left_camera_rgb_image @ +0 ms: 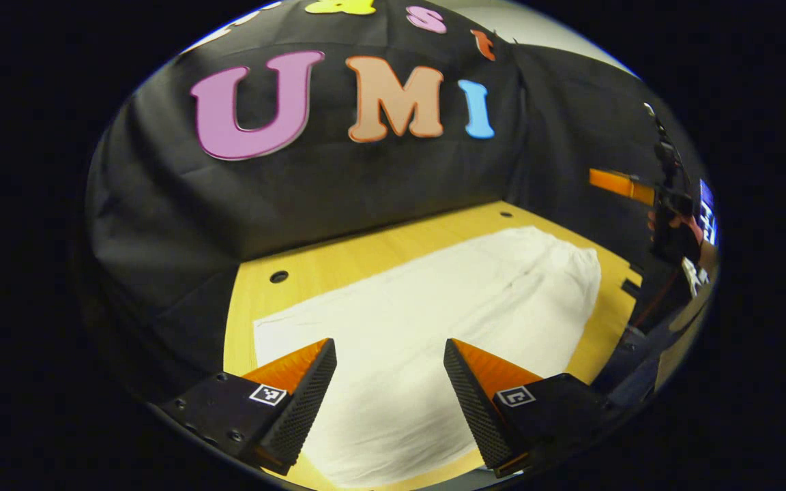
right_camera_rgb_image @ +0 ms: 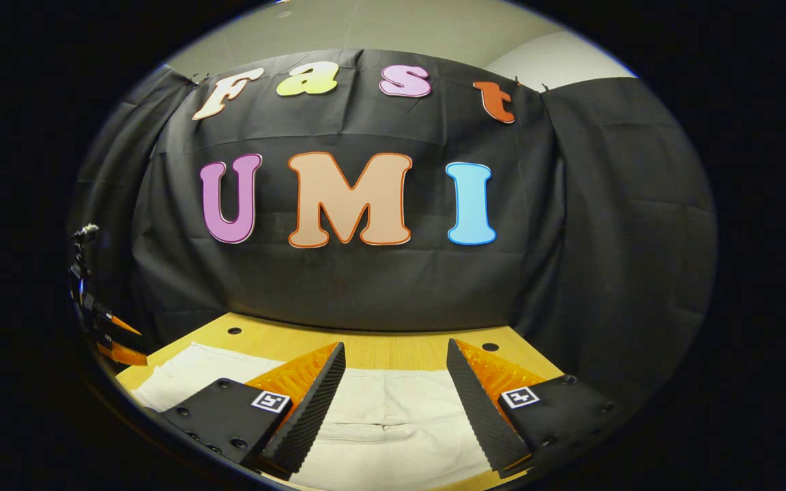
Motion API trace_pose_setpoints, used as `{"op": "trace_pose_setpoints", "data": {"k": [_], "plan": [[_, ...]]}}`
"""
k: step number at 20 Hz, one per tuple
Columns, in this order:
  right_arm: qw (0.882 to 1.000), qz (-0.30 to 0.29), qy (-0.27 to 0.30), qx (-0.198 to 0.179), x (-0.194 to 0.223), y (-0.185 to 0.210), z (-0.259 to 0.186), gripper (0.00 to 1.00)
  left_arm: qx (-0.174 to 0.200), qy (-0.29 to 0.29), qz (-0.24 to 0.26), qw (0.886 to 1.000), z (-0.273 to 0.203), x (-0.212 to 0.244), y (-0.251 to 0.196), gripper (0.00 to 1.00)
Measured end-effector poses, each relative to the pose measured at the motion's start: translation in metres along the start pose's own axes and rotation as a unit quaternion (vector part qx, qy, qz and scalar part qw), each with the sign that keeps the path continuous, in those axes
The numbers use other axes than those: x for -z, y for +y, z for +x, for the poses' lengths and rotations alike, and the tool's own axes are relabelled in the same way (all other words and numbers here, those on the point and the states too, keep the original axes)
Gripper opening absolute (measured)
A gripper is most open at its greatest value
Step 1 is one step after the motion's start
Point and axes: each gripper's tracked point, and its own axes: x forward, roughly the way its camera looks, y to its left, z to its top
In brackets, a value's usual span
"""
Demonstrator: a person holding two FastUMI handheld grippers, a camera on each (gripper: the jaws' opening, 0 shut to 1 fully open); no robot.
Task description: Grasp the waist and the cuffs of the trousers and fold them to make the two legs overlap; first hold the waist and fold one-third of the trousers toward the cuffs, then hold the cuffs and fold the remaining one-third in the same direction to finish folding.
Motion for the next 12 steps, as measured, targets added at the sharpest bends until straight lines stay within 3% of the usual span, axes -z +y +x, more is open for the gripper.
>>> {"op": "trace_pose_setpoints", "data": {"k": [2,6,12], "plan": [[1.0,-0.004,0.004,0.003,0.004,0.002,0.001,0.96,0.042,0.044,0.021,0.998,0.0,0.028,-0.011,0.94],[1.0,-0.011,0.014,-0.001,0.015,0.009,0.002,0.96,0.106,0.137,0.07,0.982,-0.001,0.082,-0.021,0.91],[0.999,-0.012,0.031,-0.004,0.031,0.014,0.005,0.96,0.189,0.253,0.148,0.937,-0.002,0.164,-0.029,0.9]]}}
